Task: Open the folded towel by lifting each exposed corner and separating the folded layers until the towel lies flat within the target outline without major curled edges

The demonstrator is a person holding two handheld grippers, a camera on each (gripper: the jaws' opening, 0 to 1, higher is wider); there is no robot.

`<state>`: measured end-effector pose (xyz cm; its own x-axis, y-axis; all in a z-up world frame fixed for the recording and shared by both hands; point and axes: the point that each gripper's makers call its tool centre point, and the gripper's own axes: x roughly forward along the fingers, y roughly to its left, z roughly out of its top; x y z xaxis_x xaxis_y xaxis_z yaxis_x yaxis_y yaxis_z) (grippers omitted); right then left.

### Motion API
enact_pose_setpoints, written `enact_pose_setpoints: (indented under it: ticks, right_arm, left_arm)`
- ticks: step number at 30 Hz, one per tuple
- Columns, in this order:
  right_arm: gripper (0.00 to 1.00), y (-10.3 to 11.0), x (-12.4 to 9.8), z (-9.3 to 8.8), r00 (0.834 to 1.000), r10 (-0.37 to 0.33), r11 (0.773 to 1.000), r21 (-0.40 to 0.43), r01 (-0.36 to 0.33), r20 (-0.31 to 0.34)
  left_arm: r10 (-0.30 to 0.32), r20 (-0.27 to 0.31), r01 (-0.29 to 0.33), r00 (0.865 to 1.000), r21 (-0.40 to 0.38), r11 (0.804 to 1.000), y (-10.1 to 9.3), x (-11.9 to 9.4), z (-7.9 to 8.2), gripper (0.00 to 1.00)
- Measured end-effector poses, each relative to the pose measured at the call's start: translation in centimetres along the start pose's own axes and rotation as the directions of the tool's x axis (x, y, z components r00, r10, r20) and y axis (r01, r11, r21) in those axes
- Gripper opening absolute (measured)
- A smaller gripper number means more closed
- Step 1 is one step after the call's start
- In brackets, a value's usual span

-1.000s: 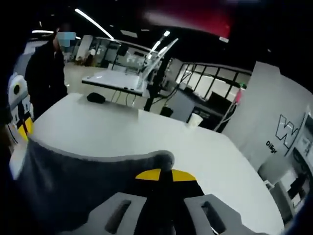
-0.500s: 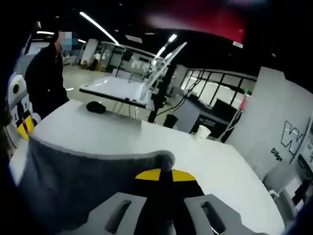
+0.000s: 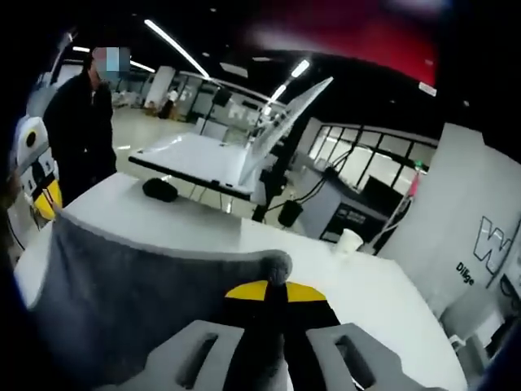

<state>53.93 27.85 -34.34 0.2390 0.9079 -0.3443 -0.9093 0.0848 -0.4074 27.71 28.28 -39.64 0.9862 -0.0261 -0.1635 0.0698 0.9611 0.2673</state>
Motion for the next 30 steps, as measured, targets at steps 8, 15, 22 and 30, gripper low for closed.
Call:
enact_pose_setpoints:
  ticks: [8, 15, 22, 30]
  right_arm:
    - [0.00, -0.8, 0.6, 2.0, 1.000, -0.016, 1.000, -0.024, 0.016, 0.019]
    - [0.00, -1.1, 1.2, 3.4, 0.998, -0.018, 1.000, -0.016, 0.019, 0.060]
    - [0.00, -1.0, 3.1, 4.3, 0.996, -0.011, 1.000, 0.000, 0.011, 0.086]
    - [0.00, 0.3, 4.6, 4.8, 0.991, 0.014, 0.999, 0.029, -0.018, 0.135]
  left_arm:
    - [0.077, -0.001, -0.077, 0.997, 0.029, 0.997, 2.7, -0.6, 0.7, 0.02]
    - [0.131, 0.000, -0.131, 0.991, 0.056, 0.990, 4.6, -0.8, 1.2, 0.02]
    - [0.172, -0.014, -0.170, 0.985, 0.074, 0.983, 6.0, -1.3, 1.1, 0.02]
    - [0.230, -0.044, -0.226, 0.972, 0.071, 0.971, 8.7, -2.4, 0.1, 0.02]
